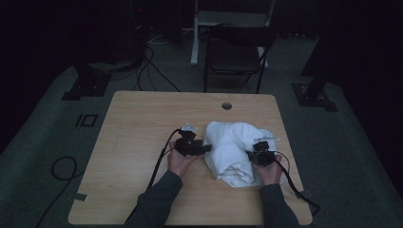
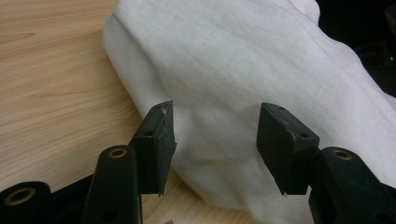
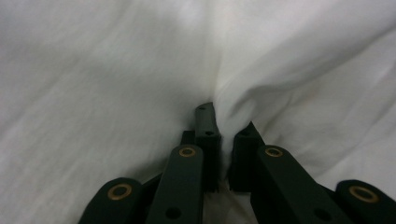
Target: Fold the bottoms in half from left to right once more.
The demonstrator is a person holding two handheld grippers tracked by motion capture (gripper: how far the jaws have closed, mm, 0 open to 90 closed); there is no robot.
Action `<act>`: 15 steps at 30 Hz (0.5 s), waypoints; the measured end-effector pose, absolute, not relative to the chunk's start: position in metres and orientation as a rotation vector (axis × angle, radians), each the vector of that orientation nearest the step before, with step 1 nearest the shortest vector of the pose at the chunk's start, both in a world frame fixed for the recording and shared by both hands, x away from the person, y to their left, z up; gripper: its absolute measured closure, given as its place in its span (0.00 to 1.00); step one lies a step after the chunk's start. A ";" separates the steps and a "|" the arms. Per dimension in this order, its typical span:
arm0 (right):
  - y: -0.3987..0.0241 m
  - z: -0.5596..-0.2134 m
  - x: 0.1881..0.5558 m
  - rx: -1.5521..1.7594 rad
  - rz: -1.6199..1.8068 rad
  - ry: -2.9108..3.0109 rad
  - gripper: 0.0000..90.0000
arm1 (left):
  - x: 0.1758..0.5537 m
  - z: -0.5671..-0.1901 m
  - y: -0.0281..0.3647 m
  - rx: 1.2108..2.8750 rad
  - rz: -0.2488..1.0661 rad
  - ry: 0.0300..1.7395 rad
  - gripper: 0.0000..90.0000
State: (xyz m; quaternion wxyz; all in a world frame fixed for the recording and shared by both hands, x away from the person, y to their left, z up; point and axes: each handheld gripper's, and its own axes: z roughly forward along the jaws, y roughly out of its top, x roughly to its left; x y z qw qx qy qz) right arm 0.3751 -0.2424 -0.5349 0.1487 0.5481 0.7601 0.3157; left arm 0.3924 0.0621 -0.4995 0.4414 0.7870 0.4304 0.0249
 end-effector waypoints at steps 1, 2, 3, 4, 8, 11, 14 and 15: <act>-0.238 -0.536 0.374 1.588 0.944 2.197 0.94 | 0.393 -0.499 0.067 1.948 0.076 1.083 0.52; -0.232 -0.537 0.372 1.596 0.979 2.212 0.94 | 0.393 -0.498 0.073 1.943 0.095 1.095 0.52; -0.224 -0.538 0.370 1.588 1.001 2.222 0.94 | 0.393 -0.497 0.082 1.928 0.109 1.116 0.52; -0.215 -0.538 0.369 1.565 1.002 2.236 0.94 | 0.394 -0.497 0.091 1.900 0.117 1.136 0.53; -0.185 -0.538 0.371 1.510 1.076 2.351 0.94 | 0.393 -0.489 0.122 1.803 0.158 1.192 0.54; -0.177 -0.534 0.373 1.472 1.155 2.392 0.94 | 0.391 -0.484 0.124 1.798 0.179 1.171 0.54; -0.186 -0.518 0.367 1.445 1.220 2.344 0.93 | 0.388 -0.482 0.115 1.829 0.207 1.133 0.54; -0.191 -0.514 0.366 1.447 1.239 2.329 0.93 | 0.387 -0.482 0.111 1.837 0.202 1.112 0.54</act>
